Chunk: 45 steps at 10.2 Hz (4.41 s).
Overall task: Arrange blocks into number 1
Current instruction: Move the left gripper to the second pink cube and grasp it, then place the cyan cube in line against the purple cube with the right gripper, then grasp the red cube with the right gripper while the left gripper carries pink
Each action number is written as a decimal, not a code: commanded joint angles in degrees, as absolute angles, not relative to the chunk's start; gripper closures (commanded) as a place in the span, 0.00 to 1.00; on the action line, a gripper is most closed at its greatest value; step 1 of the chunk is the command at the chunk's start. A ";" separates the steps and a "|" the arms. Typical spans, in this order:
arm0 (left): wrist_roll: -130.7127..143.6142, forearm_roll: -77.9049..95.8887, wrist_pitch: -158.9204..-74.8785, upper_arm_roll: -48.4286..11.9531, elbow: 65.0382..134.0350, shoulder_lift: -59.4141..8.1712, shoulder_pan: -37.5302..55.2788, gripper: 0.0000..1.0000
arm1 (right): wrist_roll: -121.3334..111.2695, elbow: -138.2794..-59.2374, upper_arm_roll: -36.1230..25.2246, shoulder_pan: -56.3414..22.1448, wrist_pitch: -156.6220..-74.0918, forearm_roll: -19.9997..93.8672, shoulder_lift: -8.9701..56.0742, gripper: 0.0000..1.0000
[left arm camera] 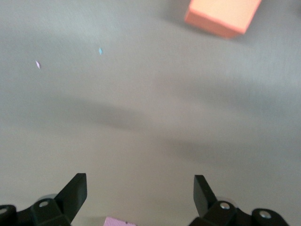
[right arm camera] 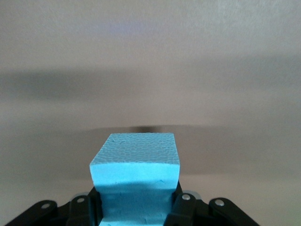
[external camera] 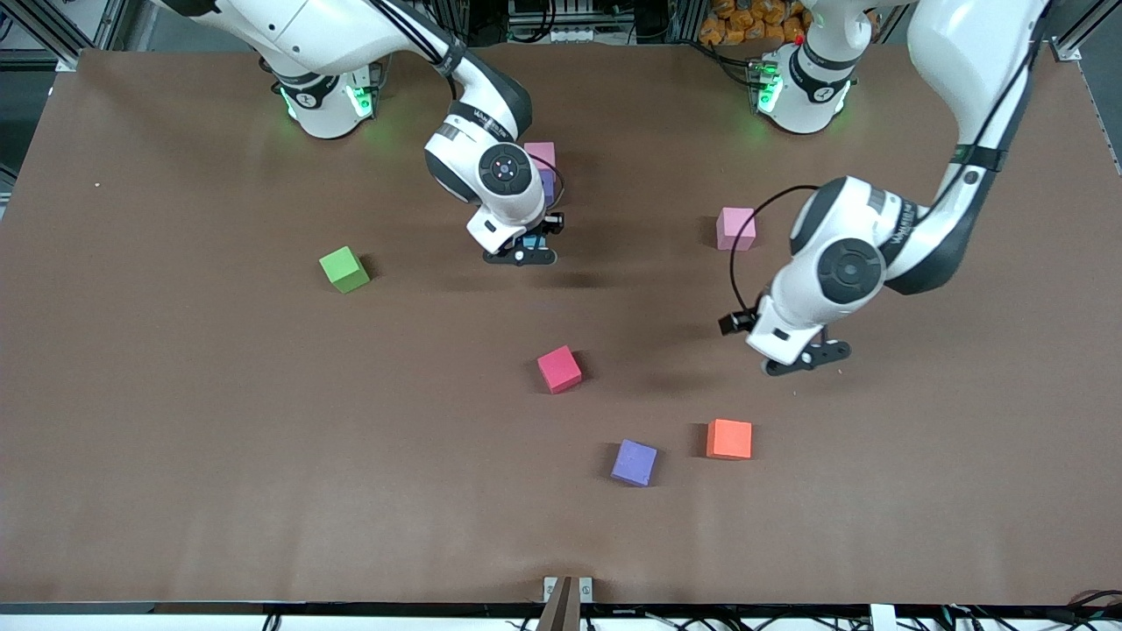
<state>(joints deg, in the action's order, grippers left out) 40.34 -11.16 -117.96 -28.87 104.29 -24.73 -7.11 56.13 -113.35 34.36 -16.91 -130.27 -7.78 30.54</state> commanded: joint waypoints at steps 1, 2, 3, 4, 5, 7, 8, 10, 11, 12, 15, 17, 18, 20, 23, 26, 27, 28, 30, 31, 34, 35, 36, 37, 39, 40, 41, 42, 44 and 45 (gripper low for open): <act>38.42 -12.83 -117.78 -28.66 102.83 -26.02 -7.82 0.00 | 59.67 -116.01 36.12 -16.35 -132.71 -9.66 29.53 1.00; 37.54 -14.75 -117.60 -28.65 105.18 -24.97 -8.95 0.00 | 60.29 -116.80 36.21 -16.43 -133.32 -10.36 29.53 1.00; 37.44 -15.11 -118.03 -29.09 107.47 -23.66 -10.10 0.00 | 60.47 -117.42 36.21 -16.44 -134.03 -10.46 29.53 1.00; 37.53 -15.12 -118.82 -29.53 110.54 -21.90 -10.11 0.00 | 60.56 -118.20 36.56 -16.44 -134.73 -10.63 29.53 1.00; 37.70 -14.94 -121.35 -30.92 116.22 -17.97 -10.19 0.00 | 60.90 -118.39 36.82 -16.44 -134.91 -10.63 29.53 1.00; 38.40 -13.28 -128.55 -33.03 129.67 -9.18 -10.20 0.00 | 61.96 -118.39 37.00 -16.52 -135.09 -10.63 29.62 1.00; 39.80 -11.10 -128.84 -36.27 132.16 -8.01 -10.20 0.00 | 62.48 -118.48 37.35 -16.52 -135.44 -10.63 29.79 1.00; 41.75 -10.63 -129.02 -40.50 135.86 -7.91 -10.28 0.00 | 62.67 -118.74 37.35 -16.61 -135.70 -10.63 29.88 1.00; 41.66 -10.63 -129.02 -41.82 137.53 -8.00 -10.20 0.00 | 62.67 -118.91 37.35 -16.70 -136.14 -10.63 29.97 1.00; 41.14 -10.72 -129.55 -42.97 140.07 -8.00 -10.20 0.00 | 62.75 -119.53 37.35 -16.70 -136.23 -10.63 29.97 1.00; 38.07 -11.07 -130.08 -43.33 142.20 -8.35 -10.37 0.00 | 63.02 -119.62 37.35 -16.87 -136.93 -10.72 30.58 1.00; 36.65 -11.16 -130.17 -43.24 142.91 -8.26 -10.55 0.00 | 63.10 -119.62 37.35 -16.87 -137.72 -10.63 31.02 0.62; 35.87 -11.16 -130.17 -43.24 143.17 -8.35 -11.07 0.00 | 63.19 -119.53 37.35 -16.79 -137.99 -10.63 31.11 0.44; 34.11 -11.25 -130.17 -43.16 143.35 -8.88 -11.60 0.00 | 63.72 -119.36 37.27 -16.70 -137.81 -10.72 31.03 0.00; 31.12 -11.51 -131.04 -43.24 143.44 -10.45 -16.42 0.00 | 63.46 -117.78 37.27 -15.91 -136.85 -10.72 30.59 0.00; 31.20 -11.16 -132.54 -43.24 143.35 -12.56 -17.05 0.00 | 61.10 -110.68 36.74 -13.81 -127.04 -10.72 29.63 0.00; 31.20 -10.81 -132.54 -43.24 143.44 -12.66 -17.22 0.00 | 58.04 -108.31 36.65 -12.15 -124.22 -10.72 28.92 0.00; 31.29 -10.64 -132.54 -43.24 143.44 -12.66 -17.14 0.00 | 55.14 -105.76 35.69 -11.35 -122.36 -10.72 28.74 0.00; 31.64 -9.76 -132.54 -43.33 143.44 -13.62 -17.23 0.00 | 48.64 -101.62 31.31 -11.34 -122.52 -10.64 28.92 0.00; 31.81 -9.41 -132.45 -43.33 143.44 -13.62 -17.23 0.00 | 46.86 -99.17 28.85 -11.34 -122.61 -9.85 29.18 0.00; 31.82 -8.61 -132.28 -43.33 143.26 -14.06 -17.23 0.95 | 48.07 -89.86 25.68 -13.17 -122.96 -6.78 35.30 0.00; 31.90 -8.61 -132.10 -43.33 142.91 -13.98 -17.14 1.00 | 49.99 -86.08 24.27 -15.10 -123.31 -6.77 38.29 0.00; 32.08 -8.61 -131.75 -43.33 141.78 -13.89 -16.70 1.00 | 50.62 -82.39 23.39 -17.21 -124.18 -7.12 41.19 0.00; 32.78 -8.53 -131.14 -43.33 139.33 -13.97 -16.26 1.00 | 50.19 -79.40 22.60 -19.05 -124.28 -7.90 43.31 0.00; 36.63 -8.18 -126.33 -43.33 129.52 -16.24 -13.99 1.00 | 47.39 -73.60 22.24 -21.35 -124.37 -12.65 47.53 0.00; 39.26 -8.00 -120.47 -43.33 123.55 -19.48 -12.06 1.00 | 44.76 -71.13 22.24 -22.40 -124.71 -12.74 49.29 0.00; 42.07 -8.00 -117.63 -43.33 120.96 -21.16 -10.30 1.00 | 40.91 -70.58 22.24 -23.28 -126.46 -13.27 50.00 0.00; 44.54 -8.00 -117.68 -43.33 121.11 -21.36 -7.59 1.00 | 39.74 -70.66 22.24 -23.81 -128.30 -16.14 50.71 0.00; 51.11 -7.82 -117.69 -43.33 121.82 -22.58 -0.91 1.00 | 39.73 -70.66 22.24 -25.13 -130.59 -20.82 52.37 0.00; 53.76 -7.82 -117.77 -43.33 121.21 -23.72 2.17 1.00 | 39.90 -70.66 22.24 -25.66 -131.56 -23.01 53.25 0.00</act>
